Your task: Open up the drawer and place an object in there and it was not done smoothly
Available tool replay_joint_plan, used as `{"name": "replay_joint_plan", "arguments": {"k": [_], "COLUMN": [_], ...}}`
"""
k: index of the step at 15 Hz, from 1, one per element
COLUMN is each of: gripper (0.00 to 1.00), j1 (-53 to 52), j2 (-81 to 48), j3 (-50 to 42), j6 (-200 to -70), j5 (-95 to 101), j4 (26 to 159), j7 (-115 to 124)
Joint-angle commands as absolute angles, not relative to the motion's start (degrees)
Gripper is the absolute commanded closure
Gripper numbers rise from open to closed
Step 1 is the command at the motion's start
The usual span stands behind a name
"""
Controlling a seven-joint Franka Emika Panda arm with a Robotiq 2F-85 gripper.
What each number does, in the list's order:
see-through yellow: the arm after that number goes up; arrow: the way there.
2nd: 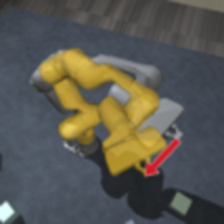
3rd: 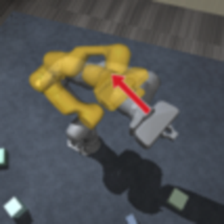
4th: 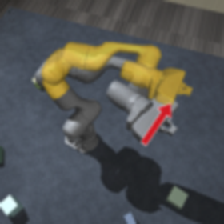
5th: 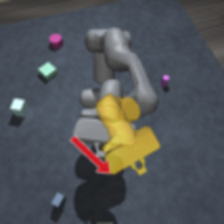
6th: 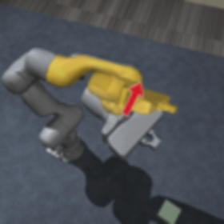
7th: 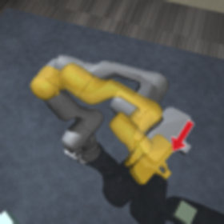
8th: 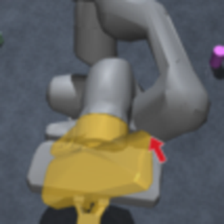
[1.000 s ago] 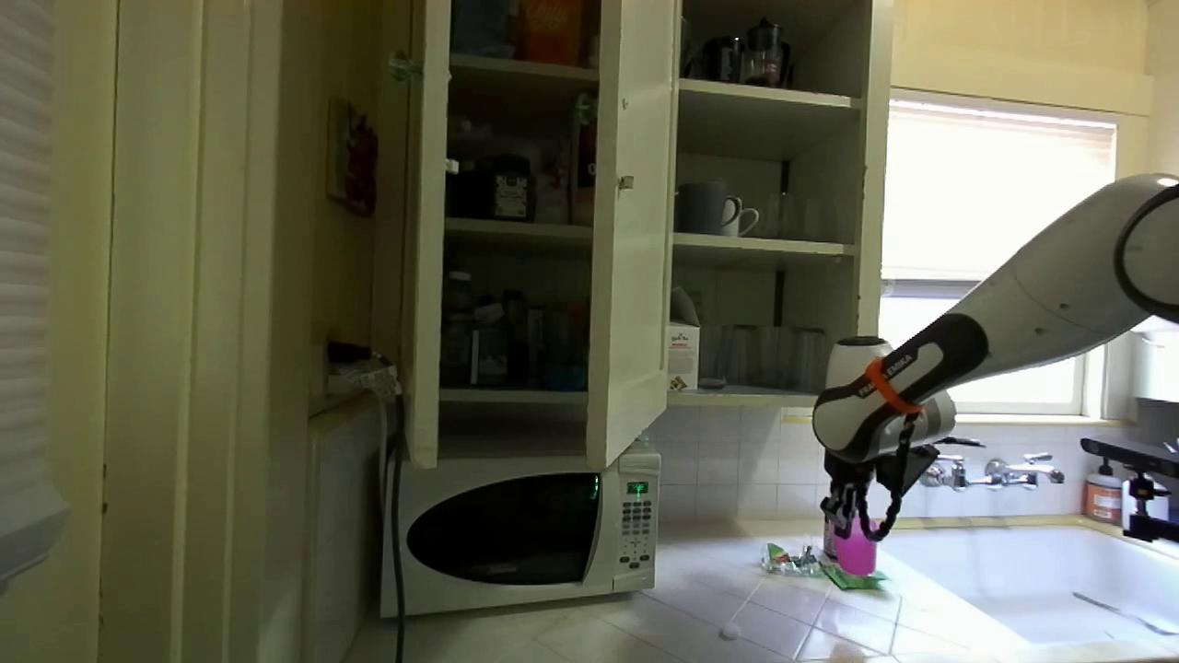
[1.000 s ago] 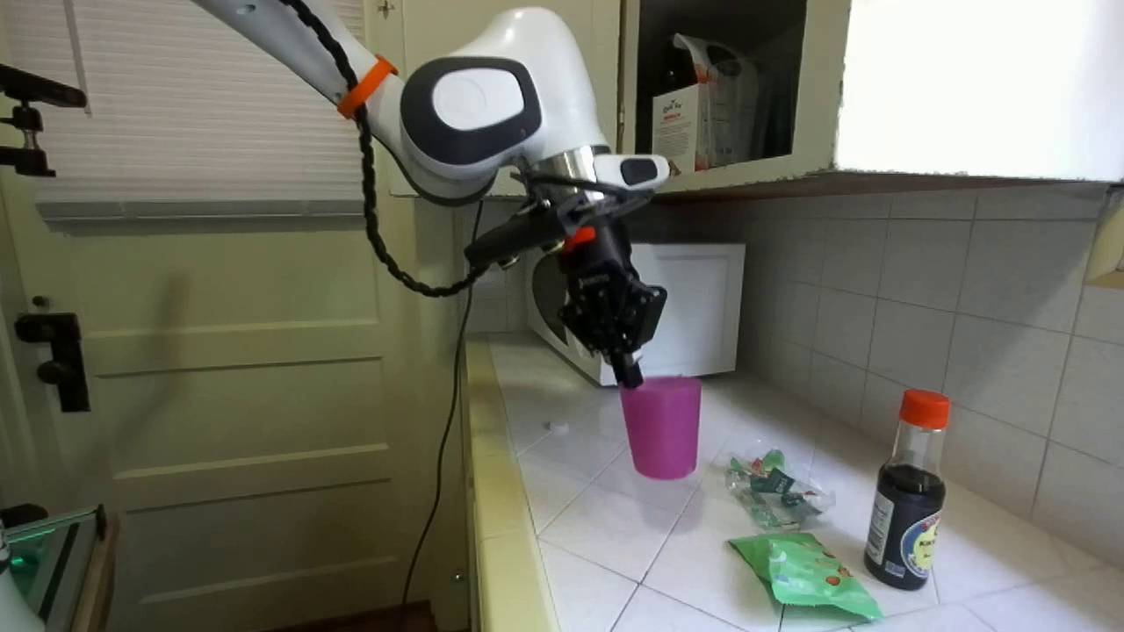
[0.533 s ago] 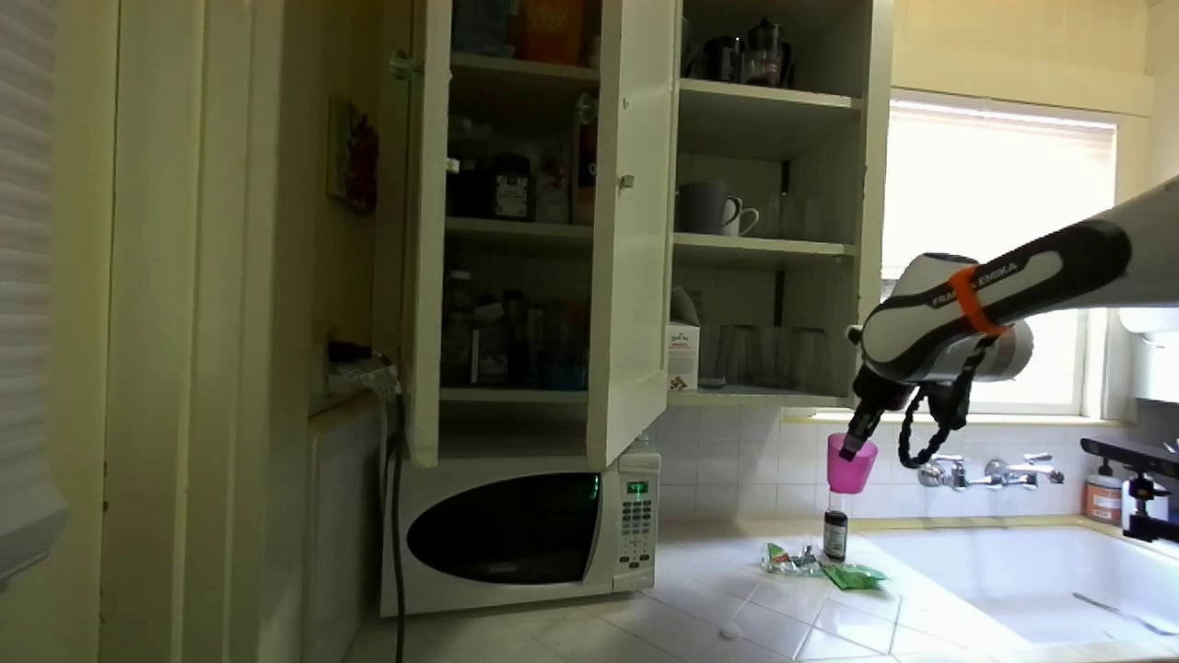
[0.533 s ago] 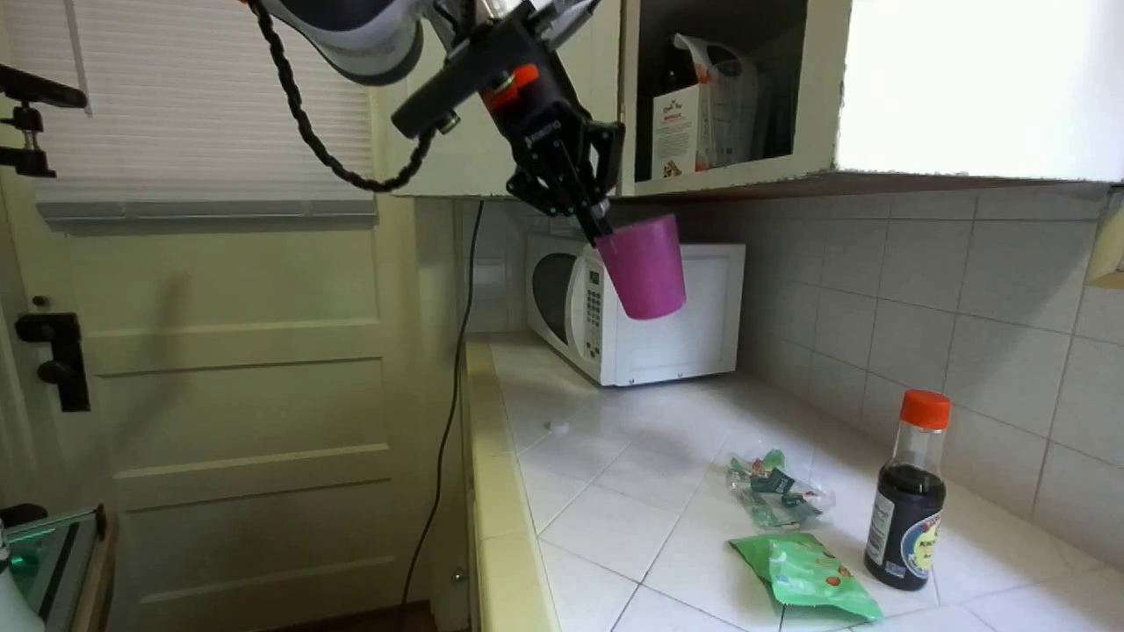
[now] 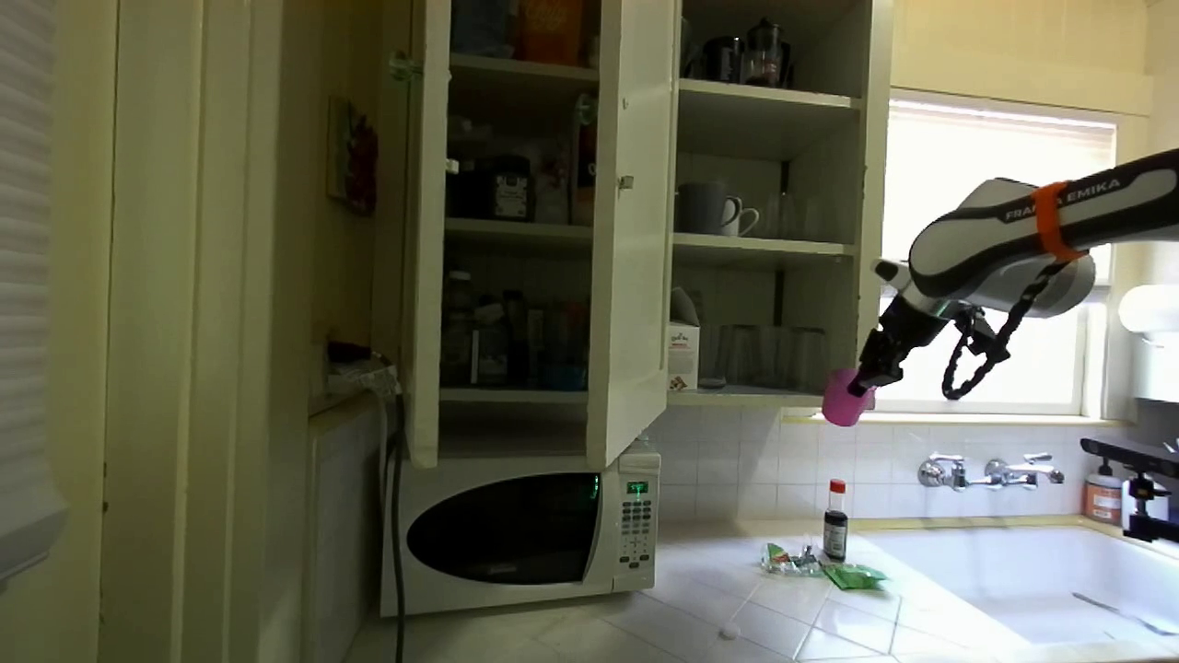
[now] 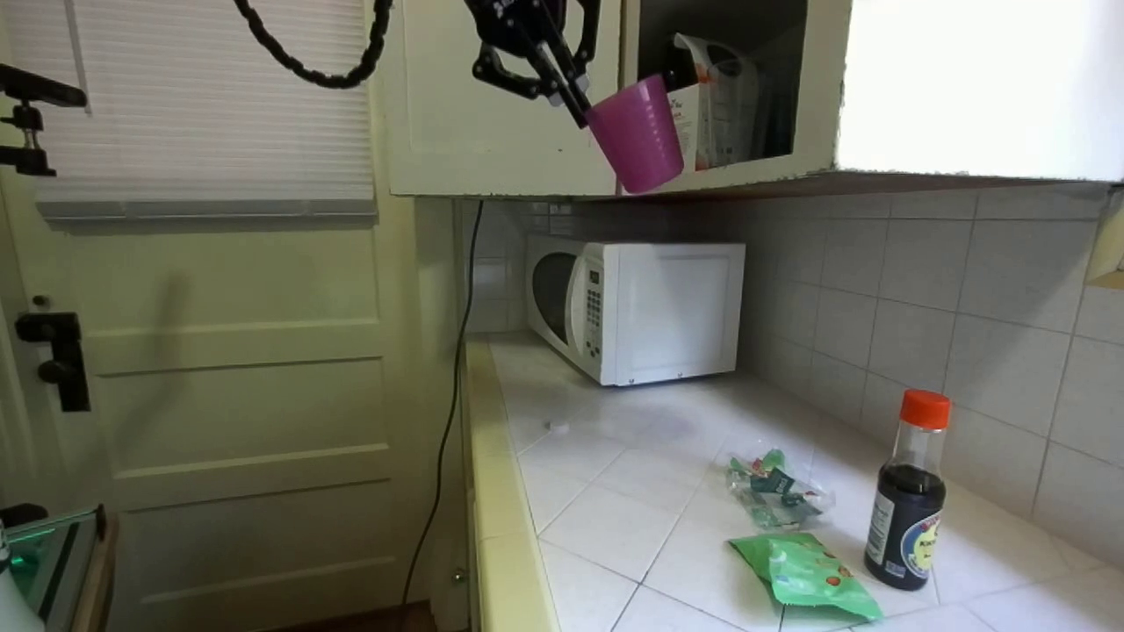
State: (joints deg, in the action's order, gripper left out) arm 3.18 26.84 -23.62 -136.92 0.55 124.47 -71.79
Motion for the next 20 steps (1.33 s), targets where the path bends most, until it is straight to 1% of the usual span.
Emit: {"name": "replay_joint_plan", "arguments": {"k": [1, 2, 3, 4, 6, 7, 9, 13, 16, 20], "gripper": [0.99, 0.99, 0.96, 0.96, 0.96, 0.99, 0.99, 0.99, 0.99, 0.99], "j1": [0.1, -0.7, 2.5, 2.2, 1.9, 2.7, 3.6, 5.1, 5.9, 6.1], "j2": [21.5, 19.4, 24.3, 22.9, 20.5, 21.6, 19.9, 16.6, 13.7, 8.3], "j3": [-24.9, -25.7, -23.0, -23.0, -22.9, -21.9, -20.6, -19.3, -19.7, -20.6], "j6": [-122.1, -117.9, -124.5, -121.2, -119.5, -119.6, -122.7, -122.8, -120.2, -115.8], "j5": [-3.7, -7.1, -3.8, -5.3, -6.5, -5.1, -4.0, -2.5, -2.0, -5.2], "j4": [110.7, 107.7, 114.9, 112.0, 109.2, 112.2, 111.7, 107.5, 102.5, 92.8], "j7": [-78.1, -78.2, -76.3, -76.7, -77.1, -75.8, -74.7, -75.4, -76.9, -82.7]}}
